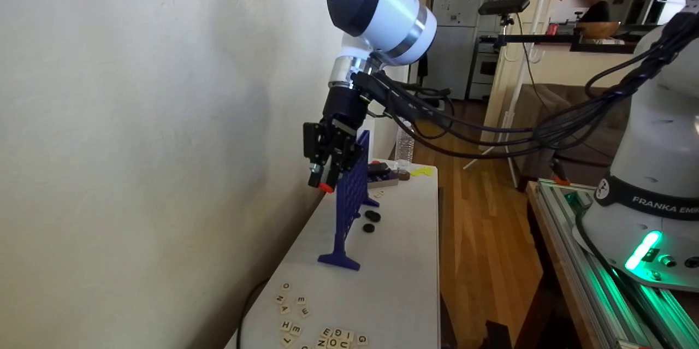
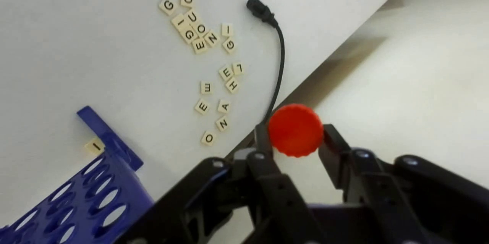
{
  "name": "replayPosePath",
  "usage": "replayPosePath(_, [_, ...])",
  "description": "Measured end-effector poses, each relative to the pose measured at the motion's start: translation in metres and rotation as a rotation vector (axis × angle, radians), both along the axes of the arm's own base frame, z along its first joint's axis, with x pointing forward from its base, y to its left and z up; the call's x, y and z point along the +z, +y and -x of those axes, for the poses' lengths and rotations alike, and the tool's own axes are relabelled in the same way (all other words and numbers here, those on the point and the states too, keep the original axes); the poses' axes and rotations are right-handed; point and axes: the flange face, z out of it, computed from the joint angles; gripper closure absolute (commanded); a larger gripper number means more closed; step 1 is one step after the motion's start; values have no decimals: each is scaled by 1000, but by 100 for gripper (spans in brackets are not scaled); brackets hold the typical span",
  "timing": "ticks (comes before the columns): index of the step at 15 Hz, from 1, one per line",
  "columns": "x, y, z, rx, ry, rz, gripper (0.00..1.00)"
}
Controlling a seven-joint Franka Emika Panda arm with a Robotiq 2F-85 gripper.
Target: Move the orange object to the right
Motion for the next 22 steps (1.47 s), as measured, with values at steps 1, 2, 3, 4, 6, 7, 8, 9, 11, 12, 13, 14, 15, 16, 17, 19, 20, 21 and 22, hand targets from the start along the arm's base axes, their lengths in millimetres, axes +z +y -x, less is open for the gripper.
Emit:
replayPosePath(1, [3,-2,1,-35,-29,20,86])
replayPosePath(2, [6,-2,2,-62,-55,36,86])
replayPosePath(3, [10,-1,4,-80,-85,49,86])
replayPosePath(4, [14,3,7,-88,-118,58,86])
replayPosePath(6, [24,9,12,-97,-195,76,86])
replayPosePath(7, [30,10,15,-114,-241,98,86])
replayPosePath(8, [37,10,17,-139,-287,129,86])
replayPosePath(9, [43,11,20,-168,-330,163,86])
replayPosePath(11, [57,11,26,-234,-409,231,86])
replayPosePath(12, [65,10,29,-272,-445,266,86])
replayPosePath(13, [73,8,30,-303,-480,304,86])
replayPosePath(14, [81,5,29,-328,-512,339,86])
replayPosePath(15, [87,2,27,-342,-537,366,86])
replayPosePath(16, [92,-1,25,-351,-553,380,86])
replayPosePath(17, [95,-4,22,-343,-568,389,86])
replayPosePath(19, [99,-11,10,-285,-597,413,86])
replayPosePath(20, [94,-15,6,-250,-599,423,86])
replayPosePath(21, [87,-19,1,-207,-596,434,86])
replayPosePath(22, [78,-23,-3,-163,-589,445,86])
